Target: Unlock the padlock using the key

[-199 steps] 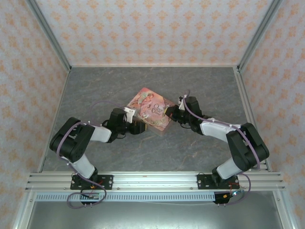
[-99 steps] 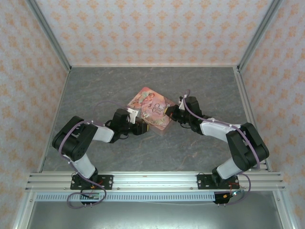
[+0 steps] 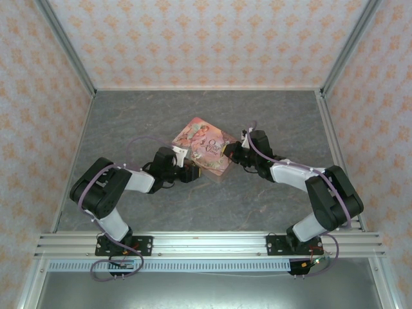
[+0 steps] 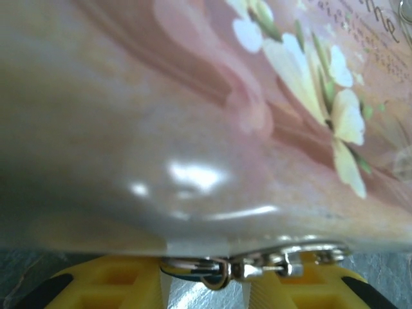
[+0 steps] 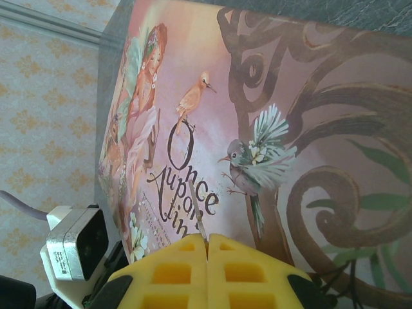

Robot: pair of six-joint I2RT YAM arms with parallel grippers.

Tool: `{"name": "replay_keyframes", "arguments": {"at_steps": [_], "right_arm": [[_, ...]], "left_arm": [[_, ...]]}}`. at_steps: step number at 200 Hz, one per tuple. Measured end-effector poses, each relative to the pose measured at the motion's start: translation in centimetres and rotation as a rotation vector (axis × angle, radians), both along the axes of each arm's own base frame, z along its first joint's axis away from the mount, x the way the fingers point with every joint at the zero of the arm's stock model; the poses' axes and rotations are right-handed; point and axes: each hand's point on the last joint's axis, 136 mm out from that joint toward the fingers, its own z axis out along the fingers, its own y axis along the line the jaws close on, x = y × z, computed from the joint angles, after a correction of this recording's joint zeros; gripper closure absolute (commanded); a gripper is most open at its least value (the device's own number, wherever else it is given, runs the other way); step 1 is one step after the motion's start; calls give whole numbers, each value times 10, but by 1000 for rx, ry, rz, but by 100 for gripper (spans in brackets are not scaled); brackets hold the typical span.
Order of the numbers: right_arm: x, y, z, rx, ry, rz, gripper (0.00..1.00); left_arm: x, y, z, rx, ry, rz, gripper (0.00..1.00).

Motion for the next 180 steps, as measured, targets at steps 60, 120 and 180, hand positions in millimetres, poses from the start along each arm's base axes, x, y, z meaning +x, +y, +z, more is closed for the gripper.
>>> {"name": "replay_keyframes", "arguments": {"at_steps": [60, 120, 180], "right_arm": [[0, 0, 1, 1, -2, 1, 100], [0, 0, 0, 1, -2, 1, 100], [0, 0, 1, 2, -2, 1, 100]], "left_arm": [[9, 6, 3, 0, -3, 73, 66], [12, 8, 9, 0, -25, 94, 64], [13, 9, 8, 3, -26, 99, 71]]}}
